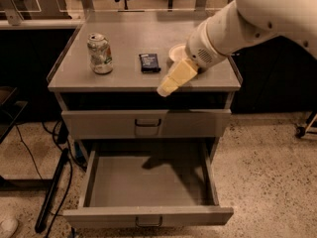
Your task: Place 7up can into middle drawer
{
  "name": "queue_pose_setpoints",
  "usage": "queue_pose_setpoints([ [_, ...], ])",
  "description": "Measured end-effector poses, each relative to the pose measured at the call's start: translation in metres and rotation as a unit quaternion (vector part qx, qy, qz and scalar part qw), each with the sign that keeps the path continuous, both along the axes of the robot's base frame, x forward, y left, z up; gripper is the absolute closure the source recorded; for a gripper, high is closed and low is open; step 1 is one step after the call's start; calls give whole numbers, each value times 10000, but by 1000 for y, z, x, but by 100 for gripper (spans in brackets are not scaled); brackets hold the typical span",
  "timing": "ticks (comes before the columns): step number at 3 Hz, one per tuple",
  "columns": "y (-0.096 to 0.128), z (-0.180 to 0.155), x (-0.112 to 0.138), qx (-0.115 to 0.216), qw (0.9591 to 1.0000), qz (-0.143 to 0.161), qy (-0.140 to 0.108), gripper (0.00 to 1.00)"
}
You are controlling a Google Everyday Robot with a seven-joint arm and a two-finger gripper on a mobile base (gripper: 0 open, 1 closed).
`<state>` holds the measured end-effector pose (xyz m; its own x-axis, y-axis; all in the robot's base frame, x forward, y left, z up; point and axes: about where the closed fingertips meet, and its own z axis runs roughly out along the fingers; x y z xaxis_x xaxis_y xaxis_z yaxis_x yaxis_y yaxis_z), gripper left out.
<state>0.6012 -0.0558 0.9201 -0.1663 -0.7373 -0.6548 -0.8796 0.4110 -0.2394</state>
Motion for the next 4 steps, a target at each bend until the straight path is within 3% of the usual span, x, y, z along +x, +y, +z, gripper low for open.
queue_pose_setpoints([
  [2,55,-5,74,663,9970,120,-372,0],
  [3,55,-5,74,663,9970,120,-372,0],
  [4,83,-12,91,1010,9938,221,-412,0],
])
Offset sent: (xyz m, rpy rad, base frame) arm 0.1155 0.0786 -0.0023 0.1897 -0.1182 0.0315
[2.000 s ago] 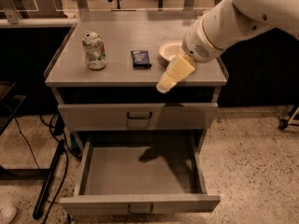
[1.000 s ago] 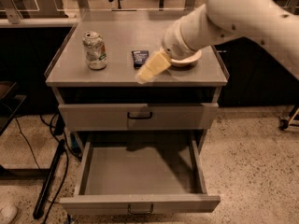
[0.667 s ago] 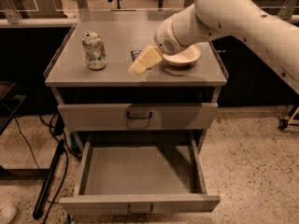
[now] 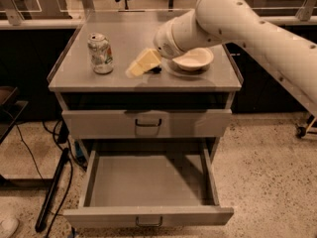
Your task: Place 7up can into middle drawer
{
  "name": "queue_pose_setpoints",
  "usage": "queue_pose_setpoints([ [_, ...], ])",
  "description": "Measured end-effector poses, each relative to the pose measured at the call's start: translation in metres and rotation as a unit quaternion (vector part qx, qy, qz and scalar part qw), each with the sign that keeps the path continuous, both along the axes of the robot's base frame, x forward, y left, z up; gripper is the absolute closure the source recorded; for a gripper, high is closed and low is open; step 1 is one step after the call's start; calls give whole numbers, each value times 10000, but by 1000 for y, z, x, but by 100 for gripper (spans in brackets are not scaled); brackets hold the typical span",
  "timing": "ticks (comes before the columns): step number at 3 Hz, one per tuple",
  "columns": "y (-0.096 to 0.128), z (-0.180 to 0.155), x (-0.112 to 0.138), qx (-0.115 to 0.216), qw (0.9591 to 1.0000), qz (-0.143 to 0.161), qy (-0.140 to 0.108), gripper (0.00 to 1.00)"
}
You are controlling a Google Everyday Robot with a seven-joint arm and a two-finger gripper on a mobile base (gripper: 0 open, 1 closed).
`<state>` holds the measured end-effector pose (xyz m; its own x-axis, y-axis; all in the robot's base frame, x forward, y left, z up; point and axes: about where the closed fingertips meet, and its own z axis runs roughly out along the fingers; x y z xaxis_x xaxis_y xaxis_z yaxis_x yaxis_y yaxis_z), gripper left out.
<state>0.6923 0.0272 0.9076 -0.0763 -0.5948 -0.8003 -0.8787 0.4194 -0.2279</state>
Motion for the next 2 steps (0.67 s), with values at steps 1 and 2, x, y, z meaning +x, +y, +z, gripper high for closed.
queue_pose_setpoints([
  [1,40,-14,24,357,9991,225,19,0],
  [2,71,-25,39,533,9976,431,64,0],
])
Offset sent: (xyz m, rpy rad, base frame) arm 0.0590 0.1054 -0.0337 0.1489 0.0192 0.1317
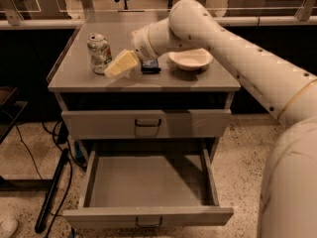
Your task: Place 7up can into middle drawer
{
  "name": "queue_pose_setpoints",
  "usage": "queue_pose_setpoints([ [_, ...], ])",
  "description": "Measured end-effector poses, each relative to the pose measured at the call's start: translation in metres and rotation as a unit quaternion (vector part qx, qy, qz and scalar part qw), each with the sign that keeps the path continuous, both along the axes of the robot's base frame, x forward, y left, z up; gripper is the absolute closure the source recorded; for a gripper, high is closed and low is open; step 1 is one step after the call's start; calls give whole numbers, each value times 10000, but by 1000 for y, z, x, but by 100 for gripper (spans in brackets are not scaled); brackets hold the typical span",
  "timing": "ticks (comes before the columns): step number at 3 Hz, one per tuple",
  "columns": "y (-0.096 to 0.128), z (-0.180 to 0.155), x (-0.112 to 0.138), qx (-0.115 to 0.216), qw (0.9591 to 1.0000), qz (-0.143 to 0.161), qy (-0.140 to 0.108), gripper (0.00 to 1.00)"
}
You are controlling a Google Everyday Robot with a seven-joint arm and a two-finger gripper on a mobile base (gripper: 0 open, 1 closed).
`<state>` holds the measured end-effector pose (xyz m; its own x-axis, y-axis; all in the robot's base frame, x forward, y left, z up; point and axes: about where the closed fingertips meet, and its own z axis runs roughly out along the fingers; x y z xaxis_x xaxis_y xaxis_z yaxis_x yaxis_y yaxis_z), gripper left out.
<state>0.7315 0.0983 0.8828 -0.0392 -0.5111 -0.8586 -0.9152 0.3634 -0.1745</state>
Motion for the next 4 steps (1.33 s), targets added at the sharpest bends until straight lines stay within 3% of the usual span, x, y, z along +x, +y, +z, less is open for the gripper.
queue_pose_setpoints([
  [2,13,-6,4,220,9997,62,10,0],
  [4,52,-3,38,763,9966,253,-198,0],
])
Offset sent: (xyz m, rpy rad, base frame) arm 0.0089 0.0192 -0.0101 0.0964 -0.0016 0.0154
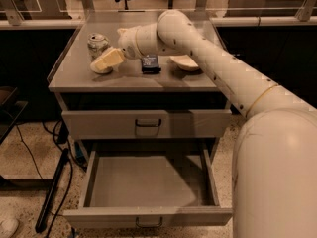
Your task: Place 7up can into middle drawer
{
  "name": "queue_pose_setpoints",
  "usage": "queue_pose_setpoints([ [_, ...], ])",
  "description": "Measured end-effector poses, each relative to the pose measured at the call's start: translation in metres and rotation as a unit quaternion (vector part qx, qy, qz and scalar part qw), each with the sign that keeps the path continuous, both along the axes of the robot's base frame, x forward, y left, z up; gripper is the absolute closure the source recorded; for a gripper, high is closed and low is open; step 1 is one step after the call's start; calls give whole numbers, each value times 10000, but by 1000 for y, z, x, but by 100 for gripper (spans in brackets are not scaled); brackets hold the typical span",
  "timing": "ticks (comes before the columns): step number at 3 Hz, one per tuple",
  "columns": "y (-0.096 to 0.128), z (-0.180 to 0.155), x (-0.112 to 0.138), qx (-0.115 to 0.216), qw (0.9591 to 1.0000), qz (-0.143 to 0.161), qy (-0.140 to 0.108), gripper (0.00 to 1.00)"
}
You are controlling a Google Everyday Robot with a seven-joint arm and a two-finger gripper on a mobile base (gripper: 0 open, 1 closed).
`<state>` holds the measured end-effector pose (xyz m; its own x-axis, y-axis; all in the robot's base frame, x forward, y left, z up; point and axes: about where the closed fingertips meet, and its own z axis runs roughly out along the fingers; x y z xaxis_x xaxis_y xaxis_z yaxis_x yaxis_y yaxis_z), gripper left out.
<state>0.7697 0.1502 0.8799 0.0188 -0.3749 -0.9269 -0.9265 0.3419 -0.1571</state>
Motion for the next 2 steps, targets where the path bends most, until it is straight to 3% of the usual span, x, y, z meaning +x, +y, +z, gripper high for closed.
queue_pose_setpoints([
  [1,8,-1,7,135,9999,29,-31,0],
  [2,8,-1,7,147,9999,32,-34,16],
])
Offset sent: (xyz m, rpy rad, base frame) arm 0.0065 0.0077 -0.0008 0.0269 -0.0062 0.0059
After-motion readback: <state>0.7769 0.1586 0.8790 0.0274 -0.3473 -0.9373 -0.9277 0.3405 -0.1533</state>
